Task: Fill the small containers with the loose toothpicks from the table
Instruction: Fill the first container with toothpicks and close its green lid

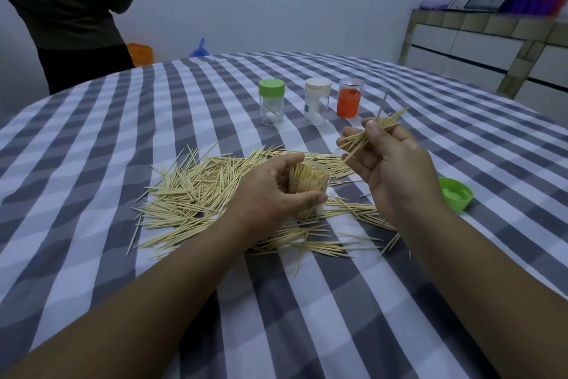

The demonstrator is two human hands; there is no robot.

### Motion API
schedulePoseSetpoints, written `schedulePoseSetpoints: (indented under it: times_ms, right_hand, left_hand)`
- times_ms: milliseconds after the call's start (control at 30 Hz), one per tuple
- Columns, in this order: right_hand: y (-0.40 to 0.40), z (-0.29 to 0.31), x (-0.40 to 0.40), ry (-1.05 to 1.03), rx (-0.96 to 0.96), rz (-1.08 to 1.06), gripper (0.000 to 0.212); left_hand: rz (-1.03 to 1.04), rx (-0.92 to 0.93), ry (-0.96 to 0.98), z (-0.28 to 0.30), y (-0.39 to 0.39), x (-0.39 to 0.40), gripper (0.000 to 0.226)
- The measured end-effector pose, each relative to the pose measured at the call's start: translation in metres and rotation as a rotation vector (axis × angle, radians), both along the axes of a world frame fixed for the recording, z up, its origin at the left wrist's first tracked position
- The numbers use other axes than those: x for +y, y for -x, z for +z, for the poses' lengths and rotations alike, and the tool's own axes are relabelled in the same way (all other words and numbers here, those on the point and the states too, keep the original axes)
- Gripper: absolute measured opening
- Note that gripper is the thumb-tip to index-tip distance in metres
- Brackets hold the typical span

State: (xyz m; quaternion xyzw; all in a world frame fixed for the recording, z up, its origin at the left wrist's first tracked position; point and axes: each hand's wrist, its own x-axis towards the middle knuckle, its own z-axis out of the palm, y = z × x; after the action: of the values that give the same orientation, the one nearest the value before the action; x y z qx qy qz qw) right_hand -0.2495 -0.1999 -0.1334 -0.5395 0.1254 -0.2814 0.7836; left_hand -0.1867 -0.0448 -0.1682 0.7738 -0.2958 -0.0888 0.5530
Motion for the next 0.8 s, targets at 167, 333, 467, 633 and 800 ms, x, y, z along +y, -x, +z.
schedulePoseSetpoints:
  times_ms: [167,333,467,633,800]
  right_hand:
    - [0.001,0.003,0.003,-0.095,-0.062,0.074,0.012]
    - [-0.001,-0.006,0.012,-0.018,-0.032,0.131,0.011]
    - [-0.003,-0.012,0.018,0.098,0.002,0.111,0.015]
    - [-0.004,-0.020,0.023,0.316,0.118,0.076,0.016]
    - [-0.003,-0.023,0.027,0.423,0.245,0.123,0.014]
  left_hand:
    - [-0.014,0.007,0.028,0.000,0.000,0.000,0.091]
    - [-0.021,0.026,0.052,-0.001,0.000,0.000,0.092]
    - [-0.010,0.024,0.047,-0.002,-0.002,-0.001,0.080]
    - [-0.020,0.001,0.051,-0.003,-0.002,-0.001,0.077]
    - [-0.018,0.004,0.059,-0.005,-0.004,-0.002,0.083]
